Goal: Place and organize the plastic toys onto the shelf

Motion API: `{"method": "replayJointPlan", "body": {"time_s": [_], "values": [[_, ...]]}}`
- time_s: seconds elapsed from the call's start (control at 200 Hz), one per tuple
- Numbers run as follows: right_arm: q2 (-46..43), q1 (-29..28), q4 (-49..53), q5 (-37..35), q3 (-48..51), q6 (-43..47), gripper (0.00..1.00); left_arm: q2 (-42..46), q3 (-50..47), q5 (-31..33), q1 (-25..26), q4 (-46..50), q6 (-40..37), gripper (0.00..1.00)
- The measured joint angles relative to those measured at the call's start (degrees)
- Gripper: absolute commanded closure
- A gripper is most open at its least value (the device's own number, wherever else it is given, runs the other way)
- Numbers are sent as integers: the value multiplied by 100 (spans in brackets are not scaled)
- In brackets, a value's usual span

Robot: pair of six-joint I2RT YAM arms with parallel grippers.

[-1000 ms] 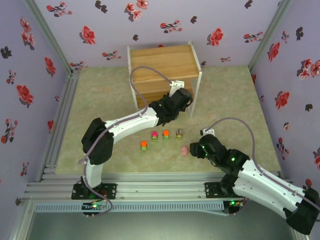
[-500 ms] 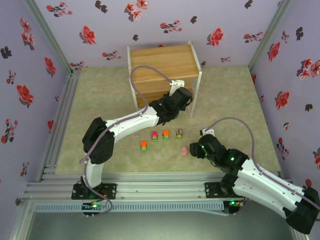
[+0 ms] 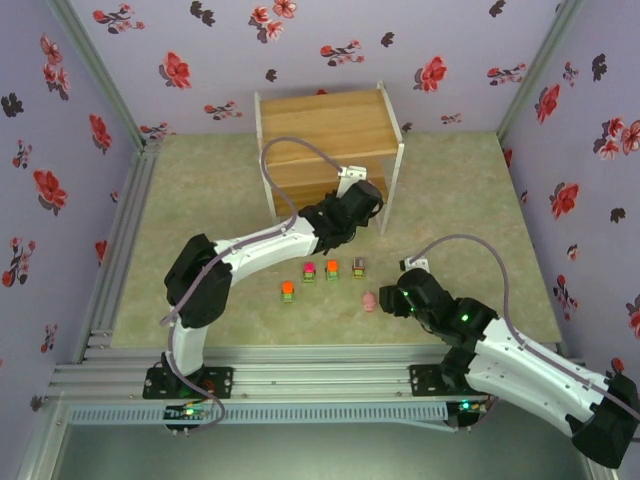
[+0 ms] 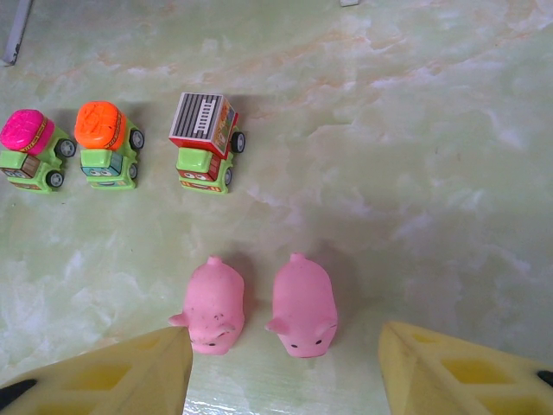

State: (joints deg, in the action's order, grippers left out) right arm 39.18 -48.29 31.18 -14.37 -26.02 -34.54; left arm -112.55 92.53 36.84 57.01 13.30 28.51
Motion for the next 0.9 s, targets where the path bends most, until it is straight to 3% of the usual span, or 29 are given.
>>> {"method": "replayJointPlan", "body": {"time_s": [0.445,0.9], "values": [[0,0,0,0,0,0,40,-22,-4,24,9,-90,31,66],[-2,0,-2,0,0,0,40,-131,74,66,-4,-85,138,58]]}}
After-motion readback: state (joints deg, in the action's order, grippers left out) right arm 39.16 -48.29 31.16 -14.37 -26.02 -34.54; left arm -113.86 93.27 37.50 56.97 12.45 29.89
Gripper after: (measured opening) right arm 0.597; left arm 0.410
